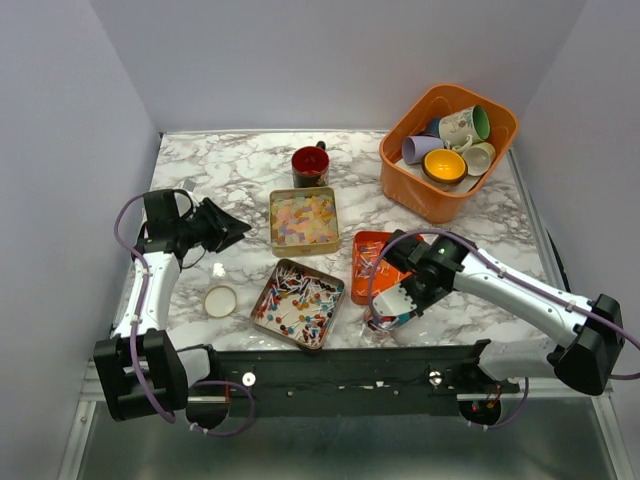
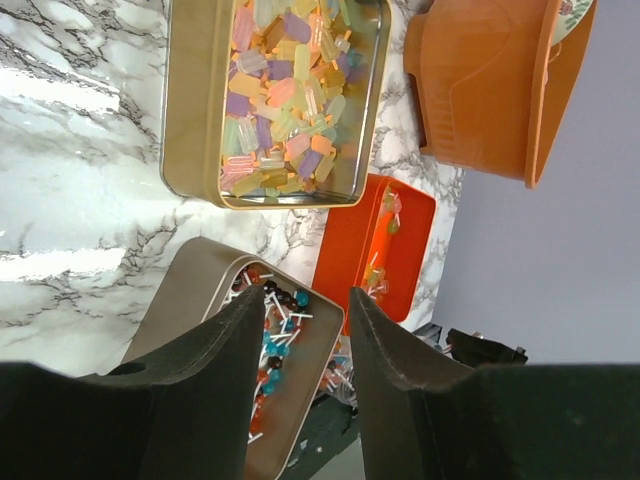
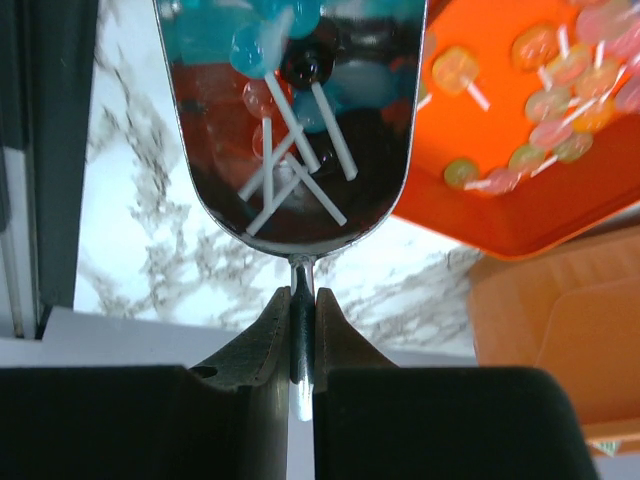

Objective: Pack the candies
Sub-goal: Place the fake candies in the packing bottle, then adjust the spatula.

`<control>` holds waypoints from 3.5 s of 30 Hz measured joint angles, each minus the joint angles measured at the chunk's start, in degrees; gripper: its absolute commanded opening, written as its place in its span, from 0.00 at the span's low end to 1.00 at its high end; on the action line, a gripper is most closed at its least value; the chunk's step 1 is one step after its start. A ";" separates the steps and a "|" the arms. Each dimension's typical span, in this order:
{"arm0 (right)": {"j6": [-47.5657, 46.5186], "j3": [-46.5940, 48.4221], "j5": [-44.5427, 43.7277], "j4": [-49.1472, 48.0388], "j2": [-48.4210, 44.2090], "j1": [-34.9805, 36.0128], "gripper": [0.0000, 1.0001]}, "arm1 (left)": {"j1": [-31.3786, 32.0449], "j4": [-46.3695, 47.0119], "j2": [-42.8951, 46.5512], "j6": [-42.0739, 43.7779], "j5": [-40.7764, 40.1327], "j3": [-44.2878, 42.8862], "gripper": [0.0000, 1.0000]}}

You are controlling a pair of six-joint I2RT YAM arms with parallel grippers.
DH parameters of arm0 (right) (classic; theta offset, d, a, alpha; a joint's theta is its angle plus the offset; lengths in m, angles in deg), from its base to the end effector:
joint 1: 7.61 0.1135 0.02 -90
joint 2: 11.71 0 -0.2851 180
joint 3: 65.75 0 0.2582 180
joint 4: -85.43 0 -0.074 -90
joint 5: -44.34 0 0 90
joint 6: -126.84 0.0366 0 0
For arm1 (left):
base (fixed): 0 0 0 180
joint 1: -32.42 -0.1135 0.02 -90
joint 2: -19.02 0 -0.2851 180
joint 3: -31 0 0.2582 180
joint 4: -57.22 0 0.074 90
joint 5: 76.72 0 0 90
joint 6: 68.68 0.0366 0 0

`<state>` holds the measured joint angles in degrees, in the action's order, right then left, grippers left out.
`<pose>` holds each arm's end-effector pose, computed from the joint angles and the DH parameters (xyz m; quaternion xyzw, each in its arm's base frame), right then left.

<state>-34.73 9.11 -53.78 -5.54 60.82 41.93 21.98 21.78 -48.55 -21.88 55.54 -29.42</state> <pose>0.1329 0.1479 0.2859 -0.8673 0.4919 -0.0750 0.0147 0.2423 0.0196 0.2765 -0.2560 0.8276 -0.4224 0.2667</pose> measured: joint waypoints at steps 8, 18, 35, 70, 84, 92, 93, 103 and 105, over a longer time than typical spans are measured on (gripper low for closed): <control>0.13 -0.09 -9.84 0.52 1.22 0.00 0.01 | 0.00 1.70 2.64 -1.55 0.00 1.68 0.52; -1.62 1.81 -16.79 0.52 2.69 1.16 0.01 | 0.00 2.67 5.62 -2.36 0.00 3.41 0.55; 8.28 30.42 -7.52 0.68 14.38 -0.55 0.01 | 11.08 1.95 2.01 4.52 4.90 -7.91 0.64; 23.50 50.90 8.96 -4.20 32.61 -3.10 0.12 | 22.40 -4.22 -16.98 22.67 12.68 -22.40 0.00; 24.81 24.79 26.08 -22.40 11.21 -12.50 0.49 | 22.18 9.99 -20.44 13.14 28.98 -16.31 0.00; 25.51 15.50 35.93 -32.76 4.09 -15.08 0.48 | 22.18 11.28 -20.76 12.72 30.08 -16.31 0.00; 25.68 15.47 36.61 -33.33 4.20 -15.13 0.47 | 22.18 11.28 -20.83 12.70 30.10 -16.31 0.00; 26.05 15.91 40.35 -35.60 7.54 -15.17 0.32 | 22.18 11.69 -21.18 12.00 30.27 -16.31 0.00; 26.03 15.98 40.65 -35.52 8.31 -15.17 0.27 | 22.18 12.09 -21.18 11.58 30.27 -16.31 0.00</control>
<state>-8.70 25.09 -13.13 -41.06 69.13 26.76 44.16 33.87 -69.73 -10.29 85.81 -45.72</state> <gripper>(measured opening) 0.351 0.015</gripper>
